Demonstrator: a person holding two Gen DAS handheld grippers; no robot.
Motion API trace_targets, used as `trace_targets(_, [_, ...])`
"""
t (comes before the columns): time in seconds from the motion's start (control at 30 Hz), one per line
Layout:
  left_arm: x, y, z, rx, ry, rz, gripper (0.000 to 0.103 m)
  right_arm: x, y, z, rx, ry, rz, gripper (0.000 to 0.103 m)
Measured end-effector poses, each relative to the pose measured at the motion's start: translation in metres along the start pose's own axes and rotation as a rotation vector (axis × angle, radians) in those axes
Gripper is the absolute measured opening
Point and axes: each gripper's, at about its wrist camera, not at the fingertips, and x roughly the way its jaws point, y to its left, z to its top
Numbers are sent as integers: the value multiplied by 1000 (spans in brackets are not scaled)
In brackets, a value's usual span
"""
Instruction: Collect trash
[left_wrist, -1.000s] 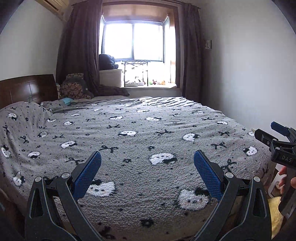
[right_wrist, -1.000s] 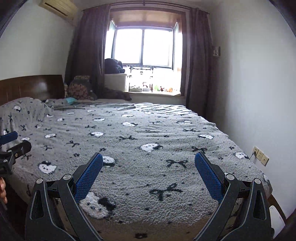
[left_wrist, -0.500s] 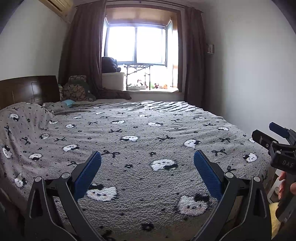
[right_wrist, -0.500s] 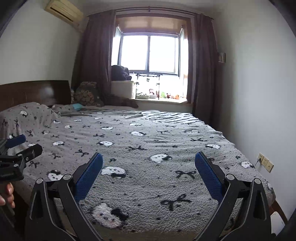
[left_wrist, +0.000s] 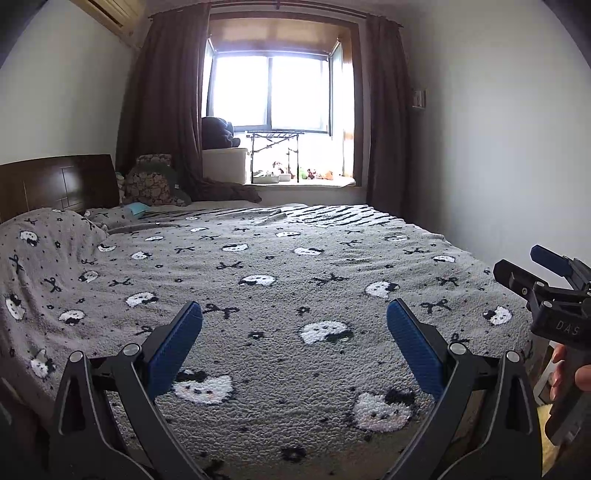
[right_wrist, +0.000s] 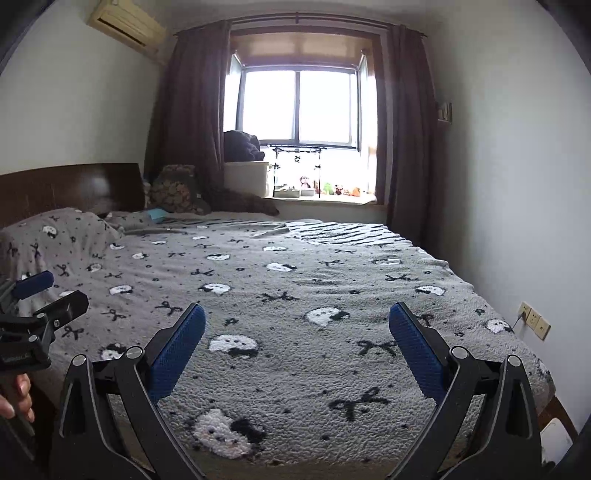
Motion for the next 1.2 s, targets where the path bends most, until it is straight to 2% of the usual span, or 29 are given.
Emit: trace_targets(1.2, [2,4,4,4,11,5,95,-1,0,1,10,6,6,100])
